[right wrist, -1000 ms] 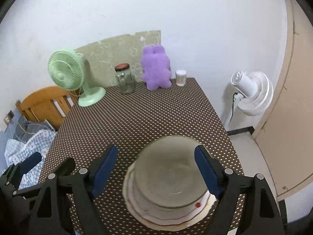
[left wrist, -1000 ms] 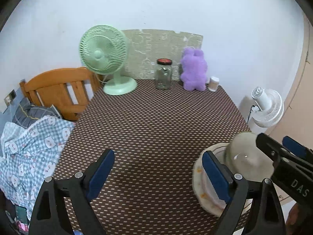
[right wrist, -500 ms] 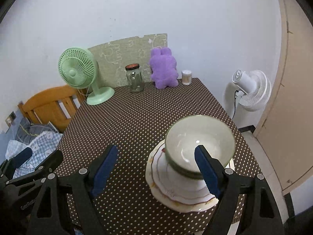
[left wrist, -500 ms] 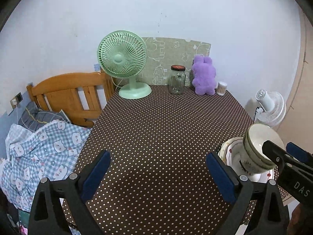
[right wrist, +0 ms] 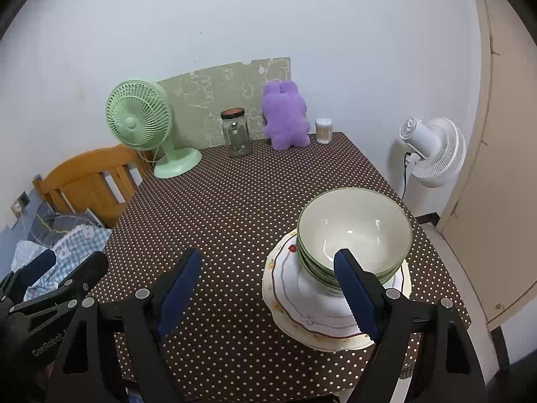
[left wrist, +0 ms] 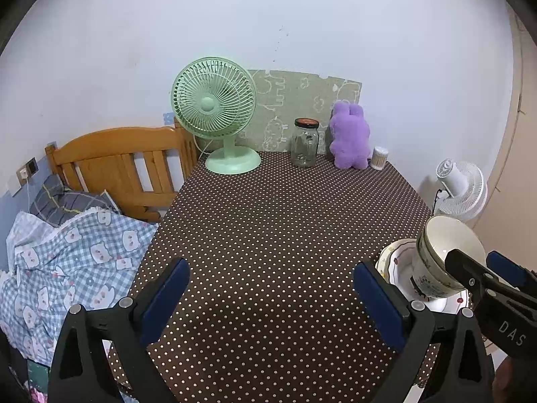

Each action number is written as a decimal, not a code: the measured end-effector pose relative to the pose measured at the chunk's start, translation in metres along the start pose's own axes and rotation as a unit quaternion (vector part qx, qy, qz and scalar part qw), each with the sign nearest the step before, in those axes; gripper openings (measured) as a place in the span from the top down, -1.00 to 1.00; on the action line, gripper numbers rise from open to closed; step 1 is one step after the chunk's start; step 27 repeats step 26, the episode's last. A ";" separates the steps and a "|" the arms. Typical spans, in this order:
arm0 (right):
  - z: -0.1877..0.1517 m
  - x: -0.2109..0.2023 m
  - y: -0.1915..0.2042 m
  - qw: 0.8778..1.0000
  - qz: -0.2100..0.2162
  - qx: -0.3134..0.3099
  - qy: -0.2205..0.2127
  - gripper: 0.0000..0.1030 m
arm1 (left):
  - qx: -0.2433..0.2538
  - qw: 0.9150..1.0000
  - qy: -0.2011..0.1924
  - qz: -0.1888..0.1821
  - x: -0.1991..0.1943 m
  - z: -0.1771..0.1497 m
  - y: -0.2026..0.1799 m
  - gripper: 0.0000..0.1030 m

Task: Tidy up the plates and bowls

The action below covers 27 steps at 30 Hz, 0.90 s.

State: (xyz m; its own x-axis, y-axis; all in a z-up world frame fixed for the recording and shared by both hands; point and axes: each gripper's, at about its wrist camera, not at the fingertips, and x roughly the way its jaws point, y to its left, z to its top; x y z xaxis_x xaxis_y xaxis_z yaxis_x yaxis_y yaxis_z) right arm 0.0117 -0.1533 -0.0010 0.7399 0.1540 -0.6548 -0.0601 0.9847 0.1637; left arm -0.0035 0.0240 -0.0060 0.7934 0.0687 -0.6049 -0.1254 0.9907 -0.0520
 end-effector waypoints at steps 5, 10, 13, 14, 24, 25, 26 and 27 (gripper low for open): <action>-0.001 0.000 0.000 1.000 -0.001 0.001 0.000 -0.62 | -0.001 1.000 0.005 -0.005 0.001 0.000 -0.002 -0.93; 0.000 0.000 -0.002 1.000 -0.004 0.002 0.004 -0.62 | -0.001 1.000 0.004 -0.007 0.001 0.000 -0.004 -0.93; 0.001 0.000 -0.003 1.000 -0.006 0.001 0.005 -0.62 | 0.000 1.000 0.006 -0.008 0.002 0.001 -0.004 -0.93; 0.001 0.000 -0.004 1.000 -0.007 0.001 0.006 -0.62 | 0.000 1.000 0.007 -0.008 0.003 0.001 -0.004 -0.93; 0.000 0.003 -0.002 1.000 -0.010 -0.003 0.012 -0.62 | 0.000 1.000 0.012 -0.004 0.005 -0.001 -0.003 -0.96; 0.000 0.004 -0.001 1.000 -0.010 -0.003 0.013 -0.62 | 0.000 1.000 0.011 -0.003 0.005 -0.001 -0.003 -0.96; 0.000 0.004 -0.001 1.000 -0.010 -0.003 0.014 -0.62 | 0.001 1.000 0.011 -0.001 0.005 -0.001 -0.003 -0.97; 0.000 0.004 -0.001 1.000 -0.010 -0.003 0.014 -0.62 | 0.001 1.000 0.011 -0.001 0.005 -0.001 -0.003 -0.97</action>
